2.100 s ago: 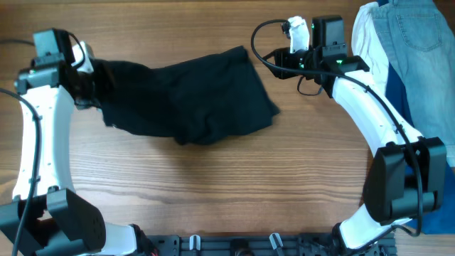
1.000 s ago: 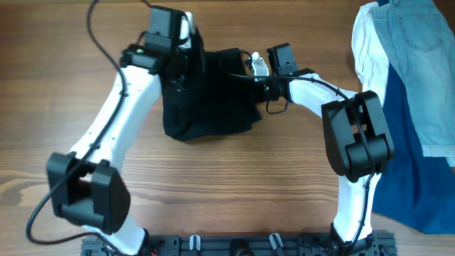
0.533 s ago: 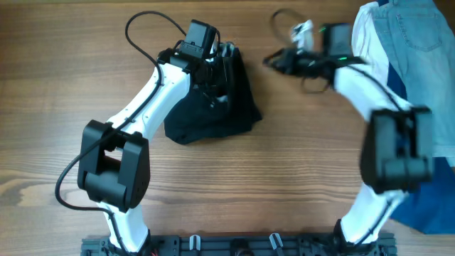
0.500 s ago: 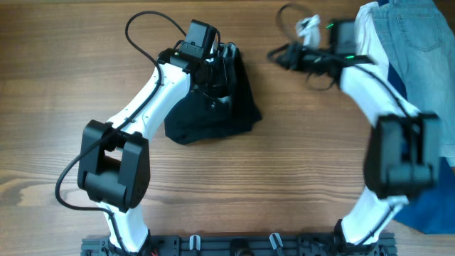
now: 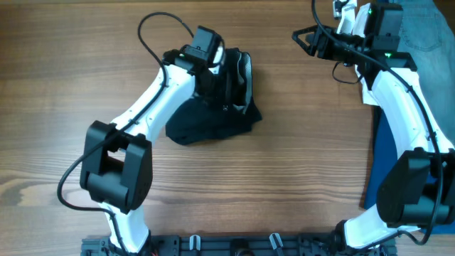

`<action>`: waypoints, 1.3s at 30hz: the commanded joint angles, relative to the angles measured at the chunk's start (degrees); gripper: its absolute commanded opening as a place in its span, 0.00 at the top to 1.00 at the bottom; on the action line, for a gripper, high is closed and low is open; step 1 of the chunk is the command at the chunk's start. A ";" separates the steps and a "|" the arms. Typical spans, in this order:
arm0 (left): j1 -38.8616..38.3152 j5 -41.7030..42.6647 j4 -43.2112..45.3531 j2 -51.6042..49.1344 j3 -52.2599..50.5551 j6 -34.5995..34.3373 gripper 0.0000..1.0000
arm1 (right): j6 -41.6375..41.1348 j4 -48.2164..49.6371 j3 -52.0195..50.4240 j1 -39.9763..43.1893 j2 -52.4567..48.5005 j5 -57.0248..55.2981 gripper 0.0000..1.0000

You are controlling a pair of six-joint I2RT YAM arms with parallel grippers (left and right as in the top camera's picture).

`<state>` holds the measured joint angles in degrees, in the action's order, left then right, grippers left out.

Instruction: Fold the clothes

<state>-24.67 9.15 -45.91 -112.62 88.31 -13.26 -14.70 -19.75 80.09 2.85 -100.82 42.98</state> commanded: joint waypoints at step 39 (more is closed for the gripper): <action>-12.09 -21.64 11.15 -16.52 3.48 14.62 0.04 | 2.67 -2.43 0.20 4.94 -0.66 -4.72 0.24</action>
<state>-36.86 -8.43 -33.10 -126.48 91.50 -2.87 -13.32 -22.15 80.09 7.81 -100.82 38.87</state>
